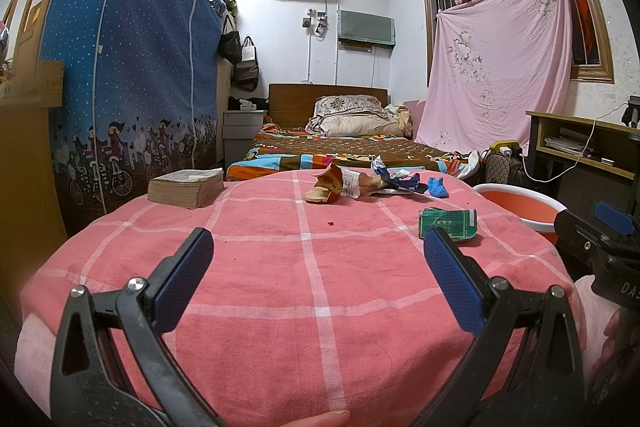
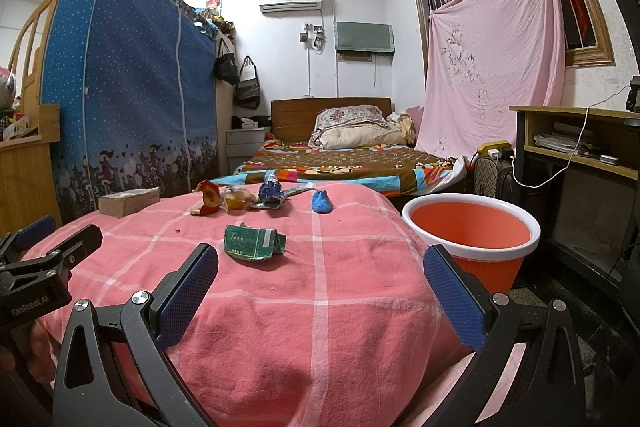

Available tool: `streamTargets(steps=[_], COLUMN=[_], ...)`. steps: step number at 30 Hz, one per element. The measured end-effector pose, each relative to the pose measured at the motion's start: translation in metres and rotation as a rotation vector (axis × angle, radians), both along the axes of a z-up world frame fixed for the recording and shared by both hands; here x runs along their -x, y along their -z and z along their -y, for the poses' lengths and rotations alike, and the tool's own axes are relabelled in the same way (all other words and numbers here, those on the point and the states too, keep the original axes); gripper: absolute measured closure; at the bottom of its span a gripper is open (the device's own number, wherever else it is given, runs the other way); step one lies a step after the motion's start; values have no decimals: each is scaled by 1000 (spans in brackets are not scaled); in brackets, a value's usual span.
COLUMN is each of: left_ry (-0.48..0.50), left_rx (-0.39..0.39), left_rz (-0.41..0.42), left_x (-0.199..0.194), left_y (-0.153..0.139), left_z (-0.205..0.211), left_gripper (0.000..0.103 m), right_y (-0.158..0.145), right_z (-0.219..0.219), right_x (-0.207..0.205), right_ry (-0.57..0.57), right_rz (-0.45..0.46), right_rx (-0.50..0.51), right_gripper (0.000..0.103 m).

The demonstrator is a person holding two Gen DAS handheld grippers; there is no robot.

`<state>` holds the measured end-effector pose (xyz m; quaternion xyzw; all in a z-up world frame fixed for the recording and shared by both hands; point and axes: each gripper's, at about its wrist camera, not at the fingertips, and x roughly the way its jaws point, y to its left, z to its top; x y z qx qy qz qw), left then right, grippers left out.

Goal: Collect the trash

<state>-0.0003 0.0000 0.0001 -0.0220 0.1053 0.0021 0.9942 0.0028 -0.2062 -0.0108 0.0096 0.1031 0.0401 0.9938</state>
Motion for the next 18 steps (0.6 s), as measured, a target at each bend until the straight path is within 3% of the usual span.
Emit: streamTargets(steps=[18], left_ry=[0], left_rx=[-1], left_rz=[1], left_x=[0], left_y=[0], left_z=[0], left_gripper=[15], right_y=[-1], right_z=[0], right_x=[0], right_ry=[-2], right_rz=[0], right_rx=[0], right_gripper=[0])
